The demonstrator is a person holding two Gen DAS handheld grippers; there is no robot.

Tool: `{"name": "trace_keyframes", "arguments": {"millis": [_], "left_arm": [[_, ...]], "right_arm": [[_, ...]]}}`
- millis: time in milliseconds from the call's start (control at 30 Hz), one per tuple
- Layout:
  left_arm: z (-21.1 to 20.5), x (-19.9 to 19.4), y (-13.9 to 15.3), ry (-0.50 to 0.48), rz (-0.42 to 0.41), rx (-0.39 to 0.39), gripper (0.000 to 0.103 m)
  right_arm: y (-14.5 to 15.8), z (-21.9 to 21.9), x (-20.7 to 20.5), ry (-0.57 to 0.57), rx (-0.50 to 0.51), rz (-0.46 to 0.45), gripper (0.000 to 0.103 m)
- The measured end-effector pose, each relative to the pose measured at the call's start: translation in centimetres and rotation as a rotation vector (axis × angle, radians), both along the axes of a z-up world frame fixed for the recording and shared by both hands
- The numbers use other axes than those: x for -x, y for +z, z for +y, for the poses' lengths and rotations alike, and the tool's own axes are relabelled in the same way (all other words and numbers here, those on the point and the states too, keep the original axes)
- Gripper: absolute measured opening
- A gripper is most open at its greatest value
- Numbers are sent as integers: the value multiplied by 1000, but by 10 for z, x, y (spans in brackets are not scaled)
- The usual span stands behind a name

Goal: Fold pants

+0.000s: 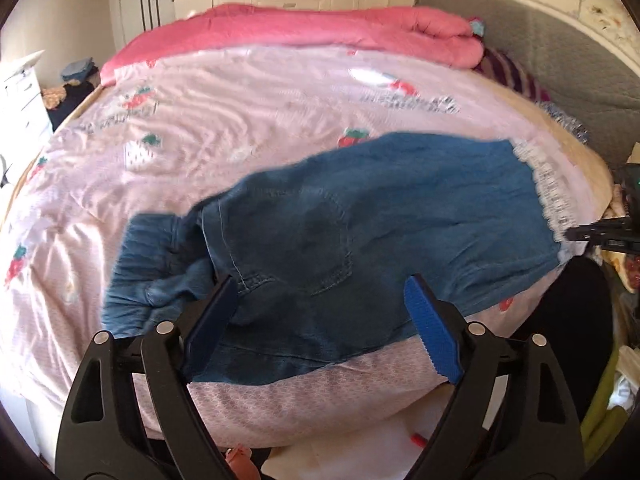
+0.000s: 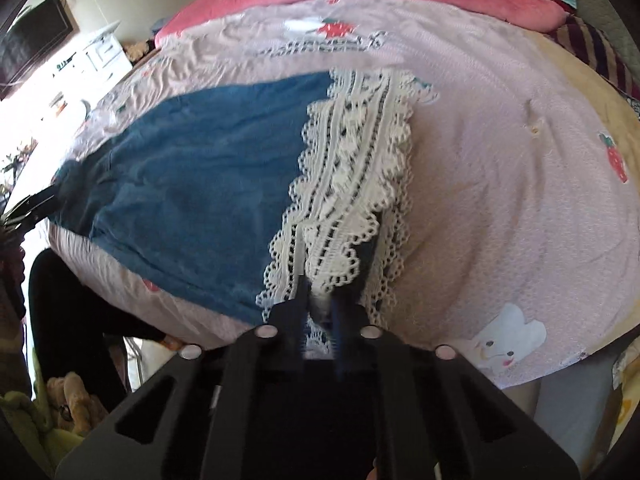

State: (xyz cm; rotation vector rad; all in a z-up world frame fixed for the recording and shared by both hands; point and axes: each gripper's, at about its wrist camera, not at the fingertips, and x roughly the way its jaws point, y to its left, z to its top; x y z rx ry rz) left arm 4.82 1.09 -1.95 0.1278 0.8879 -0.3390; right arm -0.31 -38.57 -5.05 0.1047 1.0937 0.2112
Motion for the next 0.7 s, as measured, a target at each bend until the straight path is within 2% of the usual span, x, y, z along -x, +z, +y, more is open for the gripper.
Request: {"name": "trace_keyframes", "arguments": {"millis": [100,200,400,533,600,667,700], "left_arm": [[8,-10,-18,46,28,-49,78],[16,-14,-25,46,18,-84,78],[21,-22,-26,37,3,-99,78],[20,-22,-26,28,-19,-103,78],[20,-22,-26,25,-17,-101,78],[21,-21,-24,29,-20,-96,78],[21,-21,-24,31,-21,-93,78]], "right_arm": [[-1,-3,2,9,8,10,8],[-3,-4,6,23,15,25,8],[-9,-9,11,42,7,67,8],[0,-15,17,24,-24,58,9],[14,-16,21,8,-6,18,16],[28,-15,23,-11,59,-26,37],[39,-14,24,-24,100,-69,40]]}}
